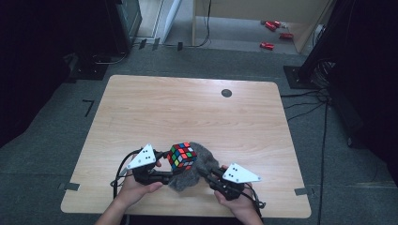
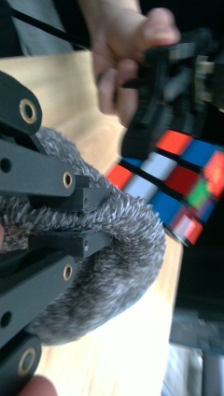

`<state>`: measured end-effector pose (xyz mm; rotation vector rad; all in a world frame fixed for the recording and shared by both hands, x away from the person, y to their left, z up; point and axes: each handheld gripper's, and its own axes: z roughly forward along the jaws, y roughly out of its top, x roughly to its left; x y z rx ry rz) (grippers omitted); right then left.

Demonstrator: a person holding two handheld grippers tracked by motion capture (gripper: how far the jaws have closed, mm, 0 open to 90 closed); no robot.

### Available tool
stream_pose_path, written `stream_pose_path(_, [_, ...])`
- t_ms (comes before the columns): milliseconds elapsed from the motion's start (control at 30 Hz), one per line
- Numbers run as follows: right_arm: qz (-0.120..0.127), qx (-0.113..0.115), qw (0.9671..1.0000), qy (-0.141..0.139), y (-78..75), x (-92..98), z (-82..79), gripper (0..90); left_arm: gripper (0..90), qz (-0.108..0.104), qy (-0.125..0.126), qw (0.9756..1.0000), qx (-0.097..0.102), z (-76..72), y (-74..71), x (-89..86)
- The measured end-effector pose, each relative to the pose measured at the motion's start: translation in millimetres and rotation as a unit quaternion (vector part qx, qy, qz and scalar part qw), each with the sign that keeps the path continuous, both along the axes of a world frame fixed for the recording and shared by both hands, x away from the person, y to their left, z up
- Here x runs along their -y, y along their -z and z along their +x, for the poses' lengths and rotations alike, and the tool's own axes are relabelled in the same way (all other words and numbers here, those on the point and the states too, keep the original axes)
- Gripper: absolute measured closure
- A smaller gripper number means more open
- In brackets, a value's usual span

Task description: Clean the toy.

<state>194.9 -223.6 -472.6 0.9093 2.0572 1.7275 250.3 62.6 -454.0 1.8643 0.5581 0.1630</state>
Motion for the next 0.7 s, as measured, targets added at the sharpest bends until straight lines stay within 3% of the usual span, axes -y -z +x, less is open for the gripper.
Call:
stream_pose_path(167, [0.01, 0.008, 0.9976, 0.068, -7.1, 25.1, 4.1, 83.7, 35.0, 0.043, -0.041, 0.9982, -0.007, 4.9, 8.8, 3.6])
stream_pose_path(267, [0.001, 0.013, 0.993, 0.118, -7.2, 40.9, 8.1, 83.8, 35.0, 0.073, -0.067, 0.995, -0.009, 7.4, 14.5, 8.7])
stream_pose_path(367, [0.012, 0.001, 0.9864, 0.164, -4.4, 57.2, 13.0, 83.8, 35.0, 0.103, -0.083, 0.9911, -0.01, 9.3, 20.8, 15.6])
stream_pose_path(467, [0.014, -0.006, 0.9826, 0.185, -1.1, 65.9, 16.2, 83.8, 35.0, 0.118, -0.091, 0.9886, -0.022, 12.3, 25.9, 20.5])
stream_pose_path(700, [0.007, -0.012, 0.9801, 0.198, 3.5, 67.0, 19.4, 83.7, 35.0, 0.143, -0.103, 0.9827, -0.058, 20.0, 33.3, 25.9])
